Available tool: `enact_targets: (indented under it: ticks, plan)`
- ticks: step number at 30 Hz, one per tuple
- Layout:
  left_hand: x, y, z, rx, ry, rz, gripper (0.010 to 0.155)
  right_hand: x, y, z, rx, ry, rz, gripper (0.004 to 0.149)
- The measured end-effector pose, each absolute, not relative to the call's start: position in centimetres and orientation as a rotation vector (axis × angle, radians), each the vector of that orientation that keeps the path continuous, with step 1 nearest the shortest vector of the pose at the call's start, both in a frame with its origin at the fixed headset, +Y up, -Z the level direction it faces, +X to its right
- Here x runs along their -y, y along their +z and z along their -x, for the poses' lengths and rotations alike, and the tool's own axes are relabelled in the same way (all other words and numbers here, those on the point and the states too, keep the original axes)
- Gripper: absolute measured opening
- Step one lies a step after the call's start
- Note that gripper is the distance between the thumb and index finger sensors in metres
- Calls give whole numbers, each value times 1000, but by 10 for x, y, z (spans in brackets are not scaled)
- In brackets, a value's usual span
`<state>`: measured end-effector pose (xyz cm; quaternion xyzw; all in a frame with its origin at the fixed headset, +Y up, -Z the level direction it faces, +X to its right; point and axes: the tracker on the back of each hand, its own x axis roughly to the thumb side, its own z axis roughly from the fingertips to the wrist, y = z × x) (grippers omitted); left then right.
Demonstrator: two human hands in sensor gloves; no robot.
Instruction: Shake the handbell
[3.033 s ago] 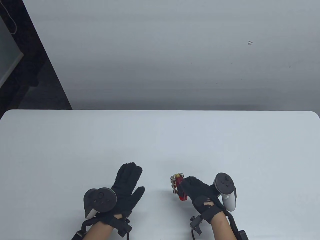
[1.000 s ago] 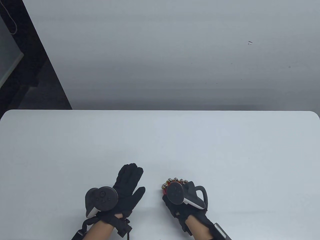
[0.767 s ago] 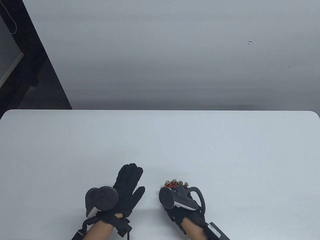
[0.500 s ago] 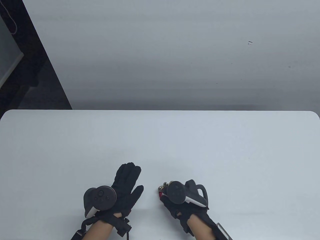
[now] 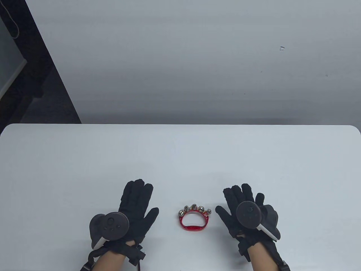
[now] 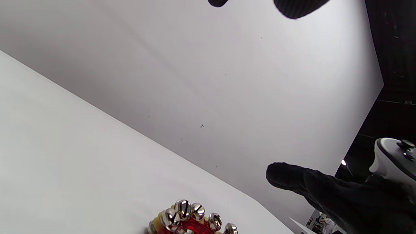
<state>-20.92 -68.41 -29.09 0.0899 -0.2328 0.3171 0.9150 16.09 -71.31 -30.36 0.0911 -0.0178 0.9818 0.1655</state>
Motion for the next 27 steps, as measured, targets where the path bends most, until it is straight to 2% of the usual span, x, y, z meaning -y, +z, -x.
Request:
enact_targets:
  ticks: [7,27]
  plan:
    - [692,-293,207,491,623,-153,76,726,-305,-157,-3,2785,-275,77]
    - [697,-293,204,499,615,-113,76,730,-305,-156,-102,2714,-306,76]
